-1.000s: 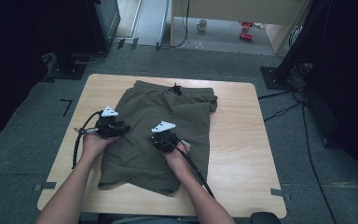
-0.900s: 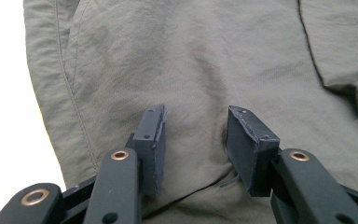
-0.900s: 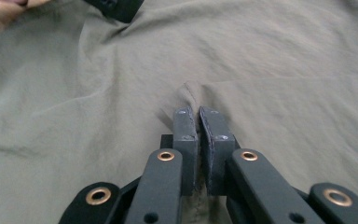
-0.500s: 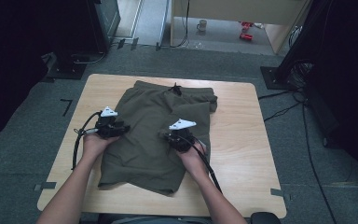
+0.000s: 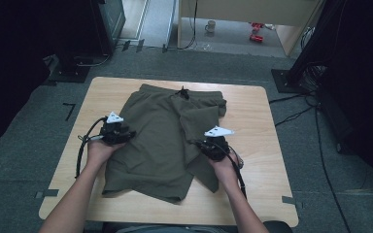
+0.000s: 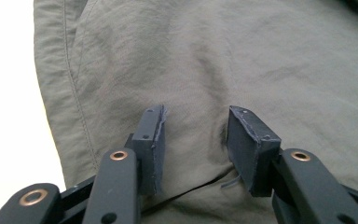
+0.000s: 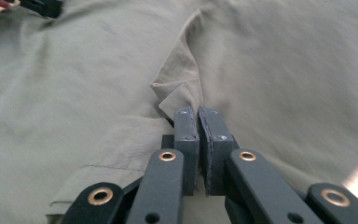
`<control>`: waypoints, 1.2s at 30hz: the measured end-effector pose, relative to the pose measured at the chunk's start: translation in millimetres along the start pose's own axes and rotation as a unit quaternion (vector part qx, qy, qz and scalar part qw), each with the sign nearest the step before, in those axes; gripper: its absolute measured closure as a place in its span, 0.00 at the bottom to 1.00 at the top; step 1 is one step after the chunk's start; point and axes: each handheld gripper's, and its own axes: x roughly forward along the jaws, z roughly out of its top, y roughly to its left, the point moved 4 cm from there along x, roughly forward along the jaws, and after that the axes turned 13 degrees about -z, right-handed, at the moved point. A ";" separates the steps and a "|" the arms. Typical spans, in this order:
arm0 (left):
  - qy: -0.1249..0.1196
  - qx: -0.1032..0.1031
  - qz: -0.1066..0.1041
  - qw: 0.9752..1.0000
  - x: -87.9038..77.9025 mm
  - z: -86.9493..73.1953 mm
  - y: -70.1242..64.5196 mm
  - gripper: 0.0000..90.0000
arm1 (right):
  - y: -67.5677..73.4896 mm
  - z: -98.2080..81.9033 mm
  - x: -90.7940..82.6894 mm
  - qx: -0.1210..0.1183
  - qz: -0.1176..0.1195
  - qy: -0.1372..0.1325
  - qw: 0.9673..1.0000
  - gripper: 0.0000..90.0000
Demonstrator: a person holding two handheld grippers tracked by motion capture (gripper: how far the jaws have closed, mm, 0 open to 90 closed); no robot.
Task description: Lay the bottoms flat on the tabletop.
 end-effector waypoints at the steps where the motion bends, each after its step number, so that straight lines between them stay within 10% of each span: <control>1: 0.000 0.002 0.001 1.000 -0.3 -0.4 -0.3 0.65 | -4.7 -2.9 -3.0 0.002 -0.005 0.001 1.000 0.96; 26: 0.011 -0.002 0.011 1.000 -8.7 -6.3 -2.2 0.71 | -99.4 -69.7 -64.6 0.053 -0.100 0.013 0.993 0.96; 36: 0.009 -0.002 0.004 1.000 -11.4 -9.1 -2.7 0.69 | -114.8 -95.0 -84.4 0.073 -0.109 0.026 0.991 0.96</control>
